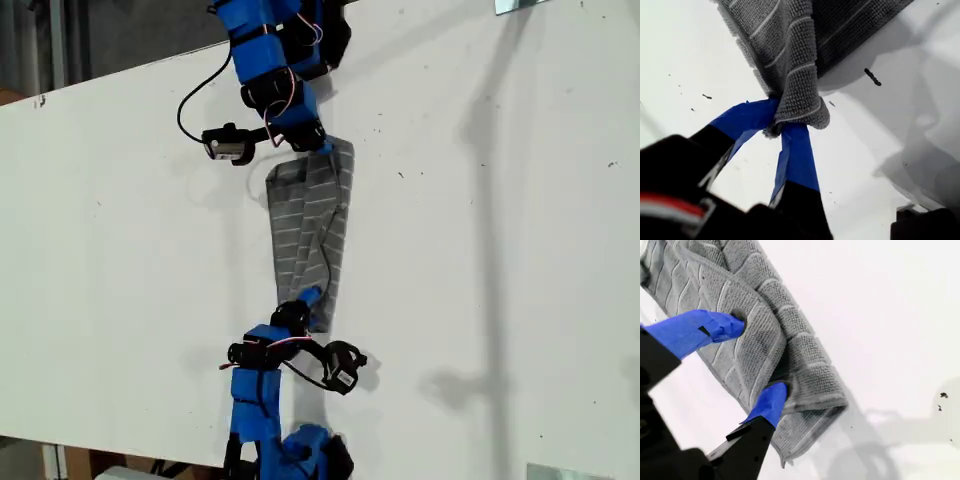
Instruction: Grasp corners of a square towel and fold twice.
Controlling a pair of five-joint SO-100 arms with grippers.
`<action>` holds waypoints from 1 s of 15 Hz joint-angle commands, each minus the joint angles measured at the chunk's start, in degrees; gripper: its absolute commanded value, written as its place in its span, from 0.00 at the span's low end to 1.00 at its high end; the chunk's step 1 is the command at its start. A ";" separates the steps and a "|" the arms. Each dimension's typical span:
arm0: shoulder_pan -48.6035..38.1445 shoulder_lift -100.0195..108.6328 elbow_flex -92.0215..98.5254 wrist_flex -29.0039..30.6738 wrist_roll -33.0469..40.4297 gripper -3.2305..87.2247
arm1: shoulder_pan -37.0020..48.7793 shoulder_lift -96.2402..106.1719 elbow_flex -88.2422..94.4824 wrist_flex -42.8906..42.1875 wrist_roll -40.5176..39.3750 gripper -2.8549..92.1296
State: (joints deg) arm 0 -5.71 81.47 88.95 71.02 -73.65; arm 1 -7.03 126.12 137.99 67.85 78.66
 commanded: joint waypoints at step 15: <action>-6.59 -16.08 -15.38 -0.70 4.92 0.24 | -2.20 1.93 -2.11 -1.67 -0.09 0.03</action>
State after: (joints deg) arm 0 -11.07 65.13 78.40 69.26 -69.08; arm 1 -8.88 126.12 137.99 66.88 78.66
